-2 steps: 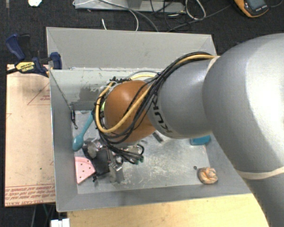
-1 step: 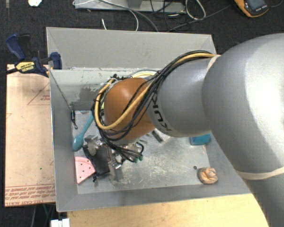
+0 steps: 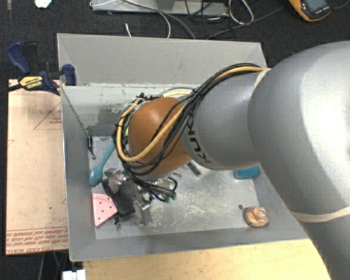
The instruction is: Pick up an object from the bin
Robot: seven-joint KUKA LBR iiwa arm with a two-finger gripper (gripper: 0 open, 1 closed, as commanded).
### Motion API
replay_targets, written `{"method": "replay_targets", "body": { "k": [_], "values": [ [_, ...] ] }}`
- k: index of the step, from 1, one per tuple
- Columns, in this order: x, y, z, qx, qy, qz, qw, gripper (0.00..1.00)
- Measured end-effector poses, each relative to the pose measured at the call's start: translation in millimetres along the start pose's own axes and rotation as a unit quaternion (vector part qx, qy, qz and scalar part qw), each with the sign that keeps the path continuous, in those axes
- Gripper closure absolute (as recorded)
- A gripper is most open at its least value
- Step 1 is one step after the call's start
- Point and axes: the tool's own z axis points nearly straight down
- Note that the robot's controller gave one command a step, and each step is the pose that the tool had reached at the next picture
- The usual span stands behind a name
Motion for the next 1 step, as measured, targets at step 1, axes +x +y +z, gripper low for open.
{"method": "replay_targets", "body": {
  "k": [1],
  "values": [
    [-2.2, -0.5, -0.6, -0.001, -0.0015, 0.003, 1.0, 1.0]
  ]
}}
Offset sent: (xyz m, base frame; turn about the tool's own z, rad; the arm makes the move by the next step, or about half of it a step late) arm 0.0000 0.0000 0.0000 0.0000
